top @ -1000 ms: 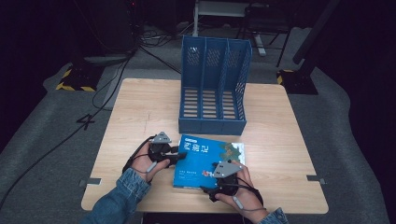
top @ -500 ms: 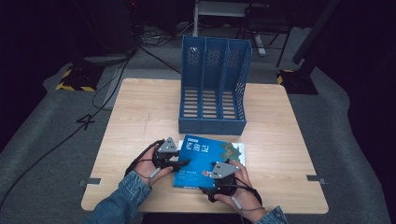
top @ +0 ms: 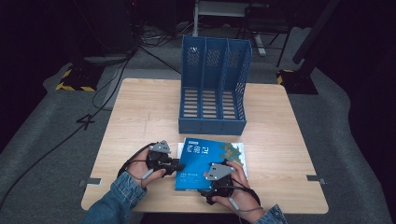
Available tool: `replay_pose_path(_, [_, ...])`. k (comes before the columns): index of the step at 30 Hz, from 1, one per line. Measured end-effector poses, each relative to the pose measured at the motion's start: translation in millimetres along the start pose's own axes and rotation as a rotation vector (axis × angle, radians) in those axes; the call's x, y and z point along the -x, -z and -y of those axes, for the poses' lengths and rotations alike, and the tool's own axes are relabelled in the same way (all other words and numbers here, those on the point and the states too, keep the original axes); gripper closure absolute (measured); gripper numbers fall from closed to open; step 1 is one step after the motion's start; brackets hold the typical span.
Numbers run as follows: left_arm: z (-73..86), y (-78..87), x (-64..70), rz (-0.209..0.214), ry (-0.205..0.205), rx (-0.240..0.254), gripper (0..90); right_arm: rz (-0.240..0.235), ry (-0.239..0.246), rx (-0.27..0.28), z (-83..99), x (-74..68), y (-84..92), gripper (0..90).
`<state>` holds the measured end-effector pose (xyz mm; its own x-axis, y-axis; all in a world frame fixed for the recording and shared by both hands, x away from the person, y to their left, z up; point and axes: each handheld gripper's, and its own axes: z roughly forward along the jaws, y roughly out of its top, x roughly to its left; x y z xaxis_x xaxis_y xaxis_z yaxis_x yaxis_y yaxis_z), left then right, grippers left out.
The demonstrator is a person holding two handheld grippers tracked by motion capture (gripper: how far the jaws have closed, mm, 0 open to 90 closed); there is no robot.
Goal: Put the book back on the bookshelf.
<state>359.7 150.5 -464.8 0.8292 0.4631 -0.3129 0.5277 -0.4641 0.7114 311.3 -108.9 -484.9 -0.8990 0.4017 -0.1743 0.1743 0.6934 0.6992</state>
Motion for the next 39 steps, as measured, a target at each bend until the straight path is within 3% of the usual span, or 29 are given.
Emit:
replay_pose_path(2, [-2.8, 1.9, 1.7, 0.009, 0.016, -0.002, 78.8, -0.002, 0.002, 0.004, -0.7, -0.2, 1.1, 8.9])
replay_pose_path(3, [-5.4, 3.0, 3.6, 0.008, 0.021, -0.011, 79.4, -0.023, 0.014, 0.012, -3.1, -1.6, 5.0, 17.8])
replay_pose_path(11, [-21.4, 8.4, 12.4, -0.005, 0.03, -0.018, 81.8, -0.03, 0.033, 0.054, -10.2, -11.7, 9.7, 16.9])
replay_pose_path(17, [-32.6, 9.3, 16.8, 0.005, 0.074, -0.019, 82.1, 0.017, 0.04, 0.076, -10.4, -15.4, 9.5, 16.0])
replay_pose_path(19, [-37.5, 9.4, 19.8, 0.011, 0.085, -0.017, 82.1, 0.056, 0.036, 0.076, -11.3, -17.6, 9.4, 15.7])
replay_pose_path(23, [-44.1, 7.1, 25.8, 0.009, 0.087, -0.025, 82.1, 0.112, 0.103, 0.061, -16.3, -24.4, 8.0, 14.2])
replay_pose_path(29, [-51.4, 3.7, 31.2, 0.01, 0.099, -0.03, 82.1, 0.156, 0.132, 0.044, -21.2, -26.1, 9.2, 15.3])
replay_pose_path(32, [-52.9, 3.0, 32.6, 0.005, 0.11, -0.028, 82.1, 0.157, 0.124, 0.047, -21.4, -24.3, 10.3, 14.7])
replay_pose_path(35, [-53.4, 1.9, 33.2, 0.004, 0.111, -0.026, 82.1, 0.172, 0.13, 0.039, -20.9, -27.1, 6.5, 8.6])
replay_pose_path(36, [-53.4, 1.7, 33.5, 0.005, 0.121, -0.025, 82.1, 0.203, 0.152, 0.039, -20.1, -30.2, 1.6, 2.0])
replay_pose_path(39, [-53.3, 1.1, 34.2, 0.001, 0.131, -0.024, 82.2, 0.234, 0.159, 0.035, -19.4, -34.1, -2.8, 0.4])
